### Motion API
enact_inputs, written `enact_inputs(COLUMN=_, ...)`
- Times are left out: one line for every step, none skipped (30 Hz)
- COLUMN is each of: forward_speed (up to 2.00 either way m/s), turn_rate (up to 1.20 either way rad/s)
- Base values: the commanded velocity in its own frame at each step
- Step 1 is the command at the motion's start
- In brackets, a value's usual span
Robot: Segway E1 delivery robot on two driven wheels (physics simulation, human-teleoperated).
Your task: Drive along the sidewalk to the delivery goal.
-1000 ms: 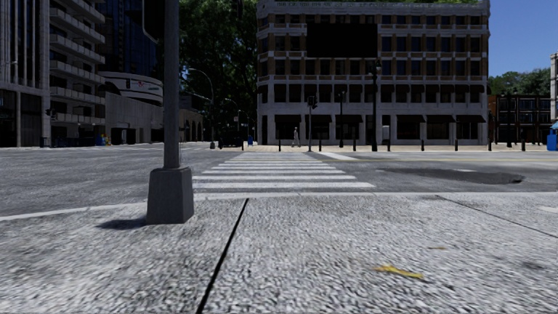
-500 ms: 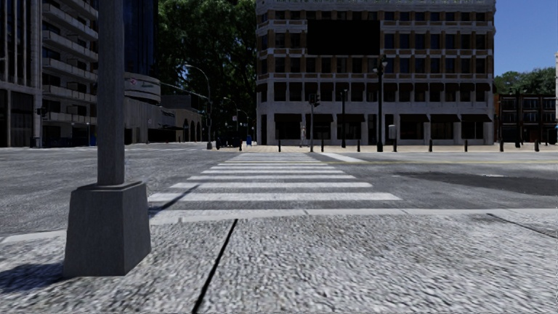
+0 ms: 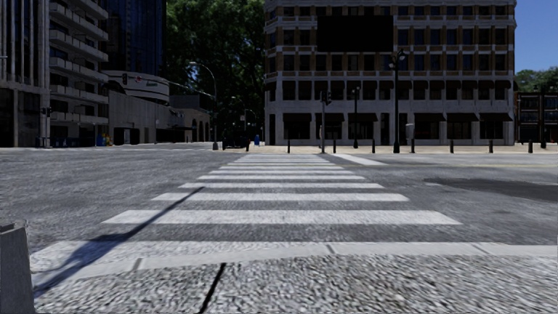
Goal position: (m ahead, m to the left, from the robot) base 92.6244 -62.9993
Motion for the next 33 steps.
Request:
enact_inputs(forward_speed=2.00, turn_rate=0.26)
enact_inputs(forward_speed=2.00, turn_rate=0.26)
enact_inputs(forward_speed=2.00, turn_rate=0.17)
enact_inputs(forward_speed=2.00, turn_rate=0.17)
enact_inputs(forward_speed=2.00, turn_rate=0.01)
enact_inputs(forward_speed=2.00, turn_rate=0.00)
enact_inputs(forward_speed=2.00, turn_rate=0.00)
enact_inputs(forward_speed=2.00, turn_rate=0.00)
enact_inputs(forward_speed=2.00, turn_rate=0.00)
enact_inputs(forward_speed=2.00, turn_rate=0.00)
enact_inputs(forward_speed=2.00, turn_rate=0.00)
enact_inputs(forward_speed=2.00, turn_rate=0.00)
enact_inputs(forward_speed=2.00, turn_rate=0.00)
enact_inputs(forward_speed=2.00, turn_rate=0.00)
enact_inputs(forward_speed=2.00, turn_rate=0.00)
enact_inputs(forward_speed=2.00, turn_rate=0.00)
enact_inputs(forward_speed=2.00, turn_rate=0.00)
enact_inputs(forward_speed=2.00, turn_rate=0.00)
enact_inputs(forward_speed=1.96, turn_rate=0.00)
enact_inputs(forward_speed=1.96, turn_rate=0.00)
enact_inputs(forward_speed=1.88, turn_rate=0.00)
enact_inputs(forward_speed=1.75, turn_rate=0.00)
enact_inputs(forward_speed=1.75, turn_rate=0.00)
enact_inputs(forward_speed=1.63, turn_rate=0.00)
enact_inputs(forward_speed=1.45, turn_rate=0.00)
enact_inputs(forward_speed=1.32, turn_rate=0.00)
enact_inputs(forward_speed=1.32, turn_rate=0.00)
enact_inputs(forward_speed=1.23, turn_rate=0.00)
enact_inputs(forward_speed=1.19, turn_rate=0.00)
enact_inputs(forward_speed=1.19, turn_rate=0.00)
enact_inputs(forward_speed=1.19, turn_rate=0.00)
enact_inputs(forward_speed=1.18, turn_rate=0.00)
enact_inputs(forward_speed=1.18, turn_rate=0.00)
